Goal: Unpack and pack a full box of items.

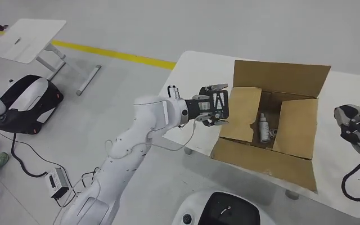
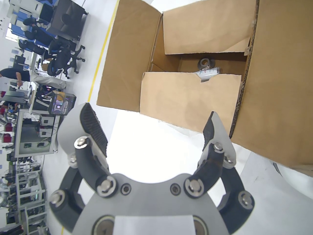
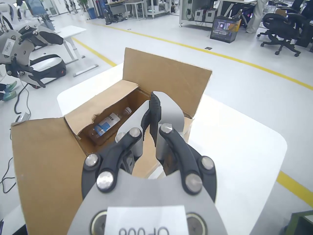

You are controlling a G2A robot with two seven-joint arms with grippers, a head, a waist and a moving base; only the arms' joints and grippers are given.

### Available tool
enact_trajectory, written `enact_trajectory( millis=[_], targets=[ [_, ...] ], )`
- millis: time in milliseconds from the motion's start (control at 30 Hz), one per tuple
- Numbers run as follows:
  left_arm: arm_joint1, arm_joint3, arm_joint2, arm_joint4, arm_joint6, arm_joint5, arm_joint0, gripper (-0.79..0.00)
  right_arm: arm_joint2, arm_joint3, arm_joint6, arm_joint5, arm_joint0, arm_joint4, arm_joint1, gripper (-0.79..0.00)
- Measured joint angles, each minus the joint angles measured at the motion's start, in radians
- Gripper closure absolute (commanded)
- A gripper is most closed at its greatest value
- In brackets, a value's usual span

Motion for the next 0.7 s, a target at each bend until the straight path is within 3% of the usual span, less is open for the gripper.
enact_trajectory(
  millis=[433, 567, 700],
  targets=[
    [0.0, -0.005, 0.003, 0.003, -0.004, 0.006, 0.003, -0.785, -0.011, 0.02, 0.012, 0.001, -0.005, 0.063, 0.008, 0.0],
    [0.015, -0.066, 0.001, 0.13, 0.054, -0.02, 0.045, -0.785, -0.021, 0.036, -0.006, 0.0, -0.002, 0.065, 0.01, 0.0],
    [0.041, -0.097, -0.064, 0.256, 0.196, -0.045, 0.153, -0.785, -0.025, 0.047, -0.015, 0.005, -0.007, 0.055, 0.011, 0.0]
  ],
)
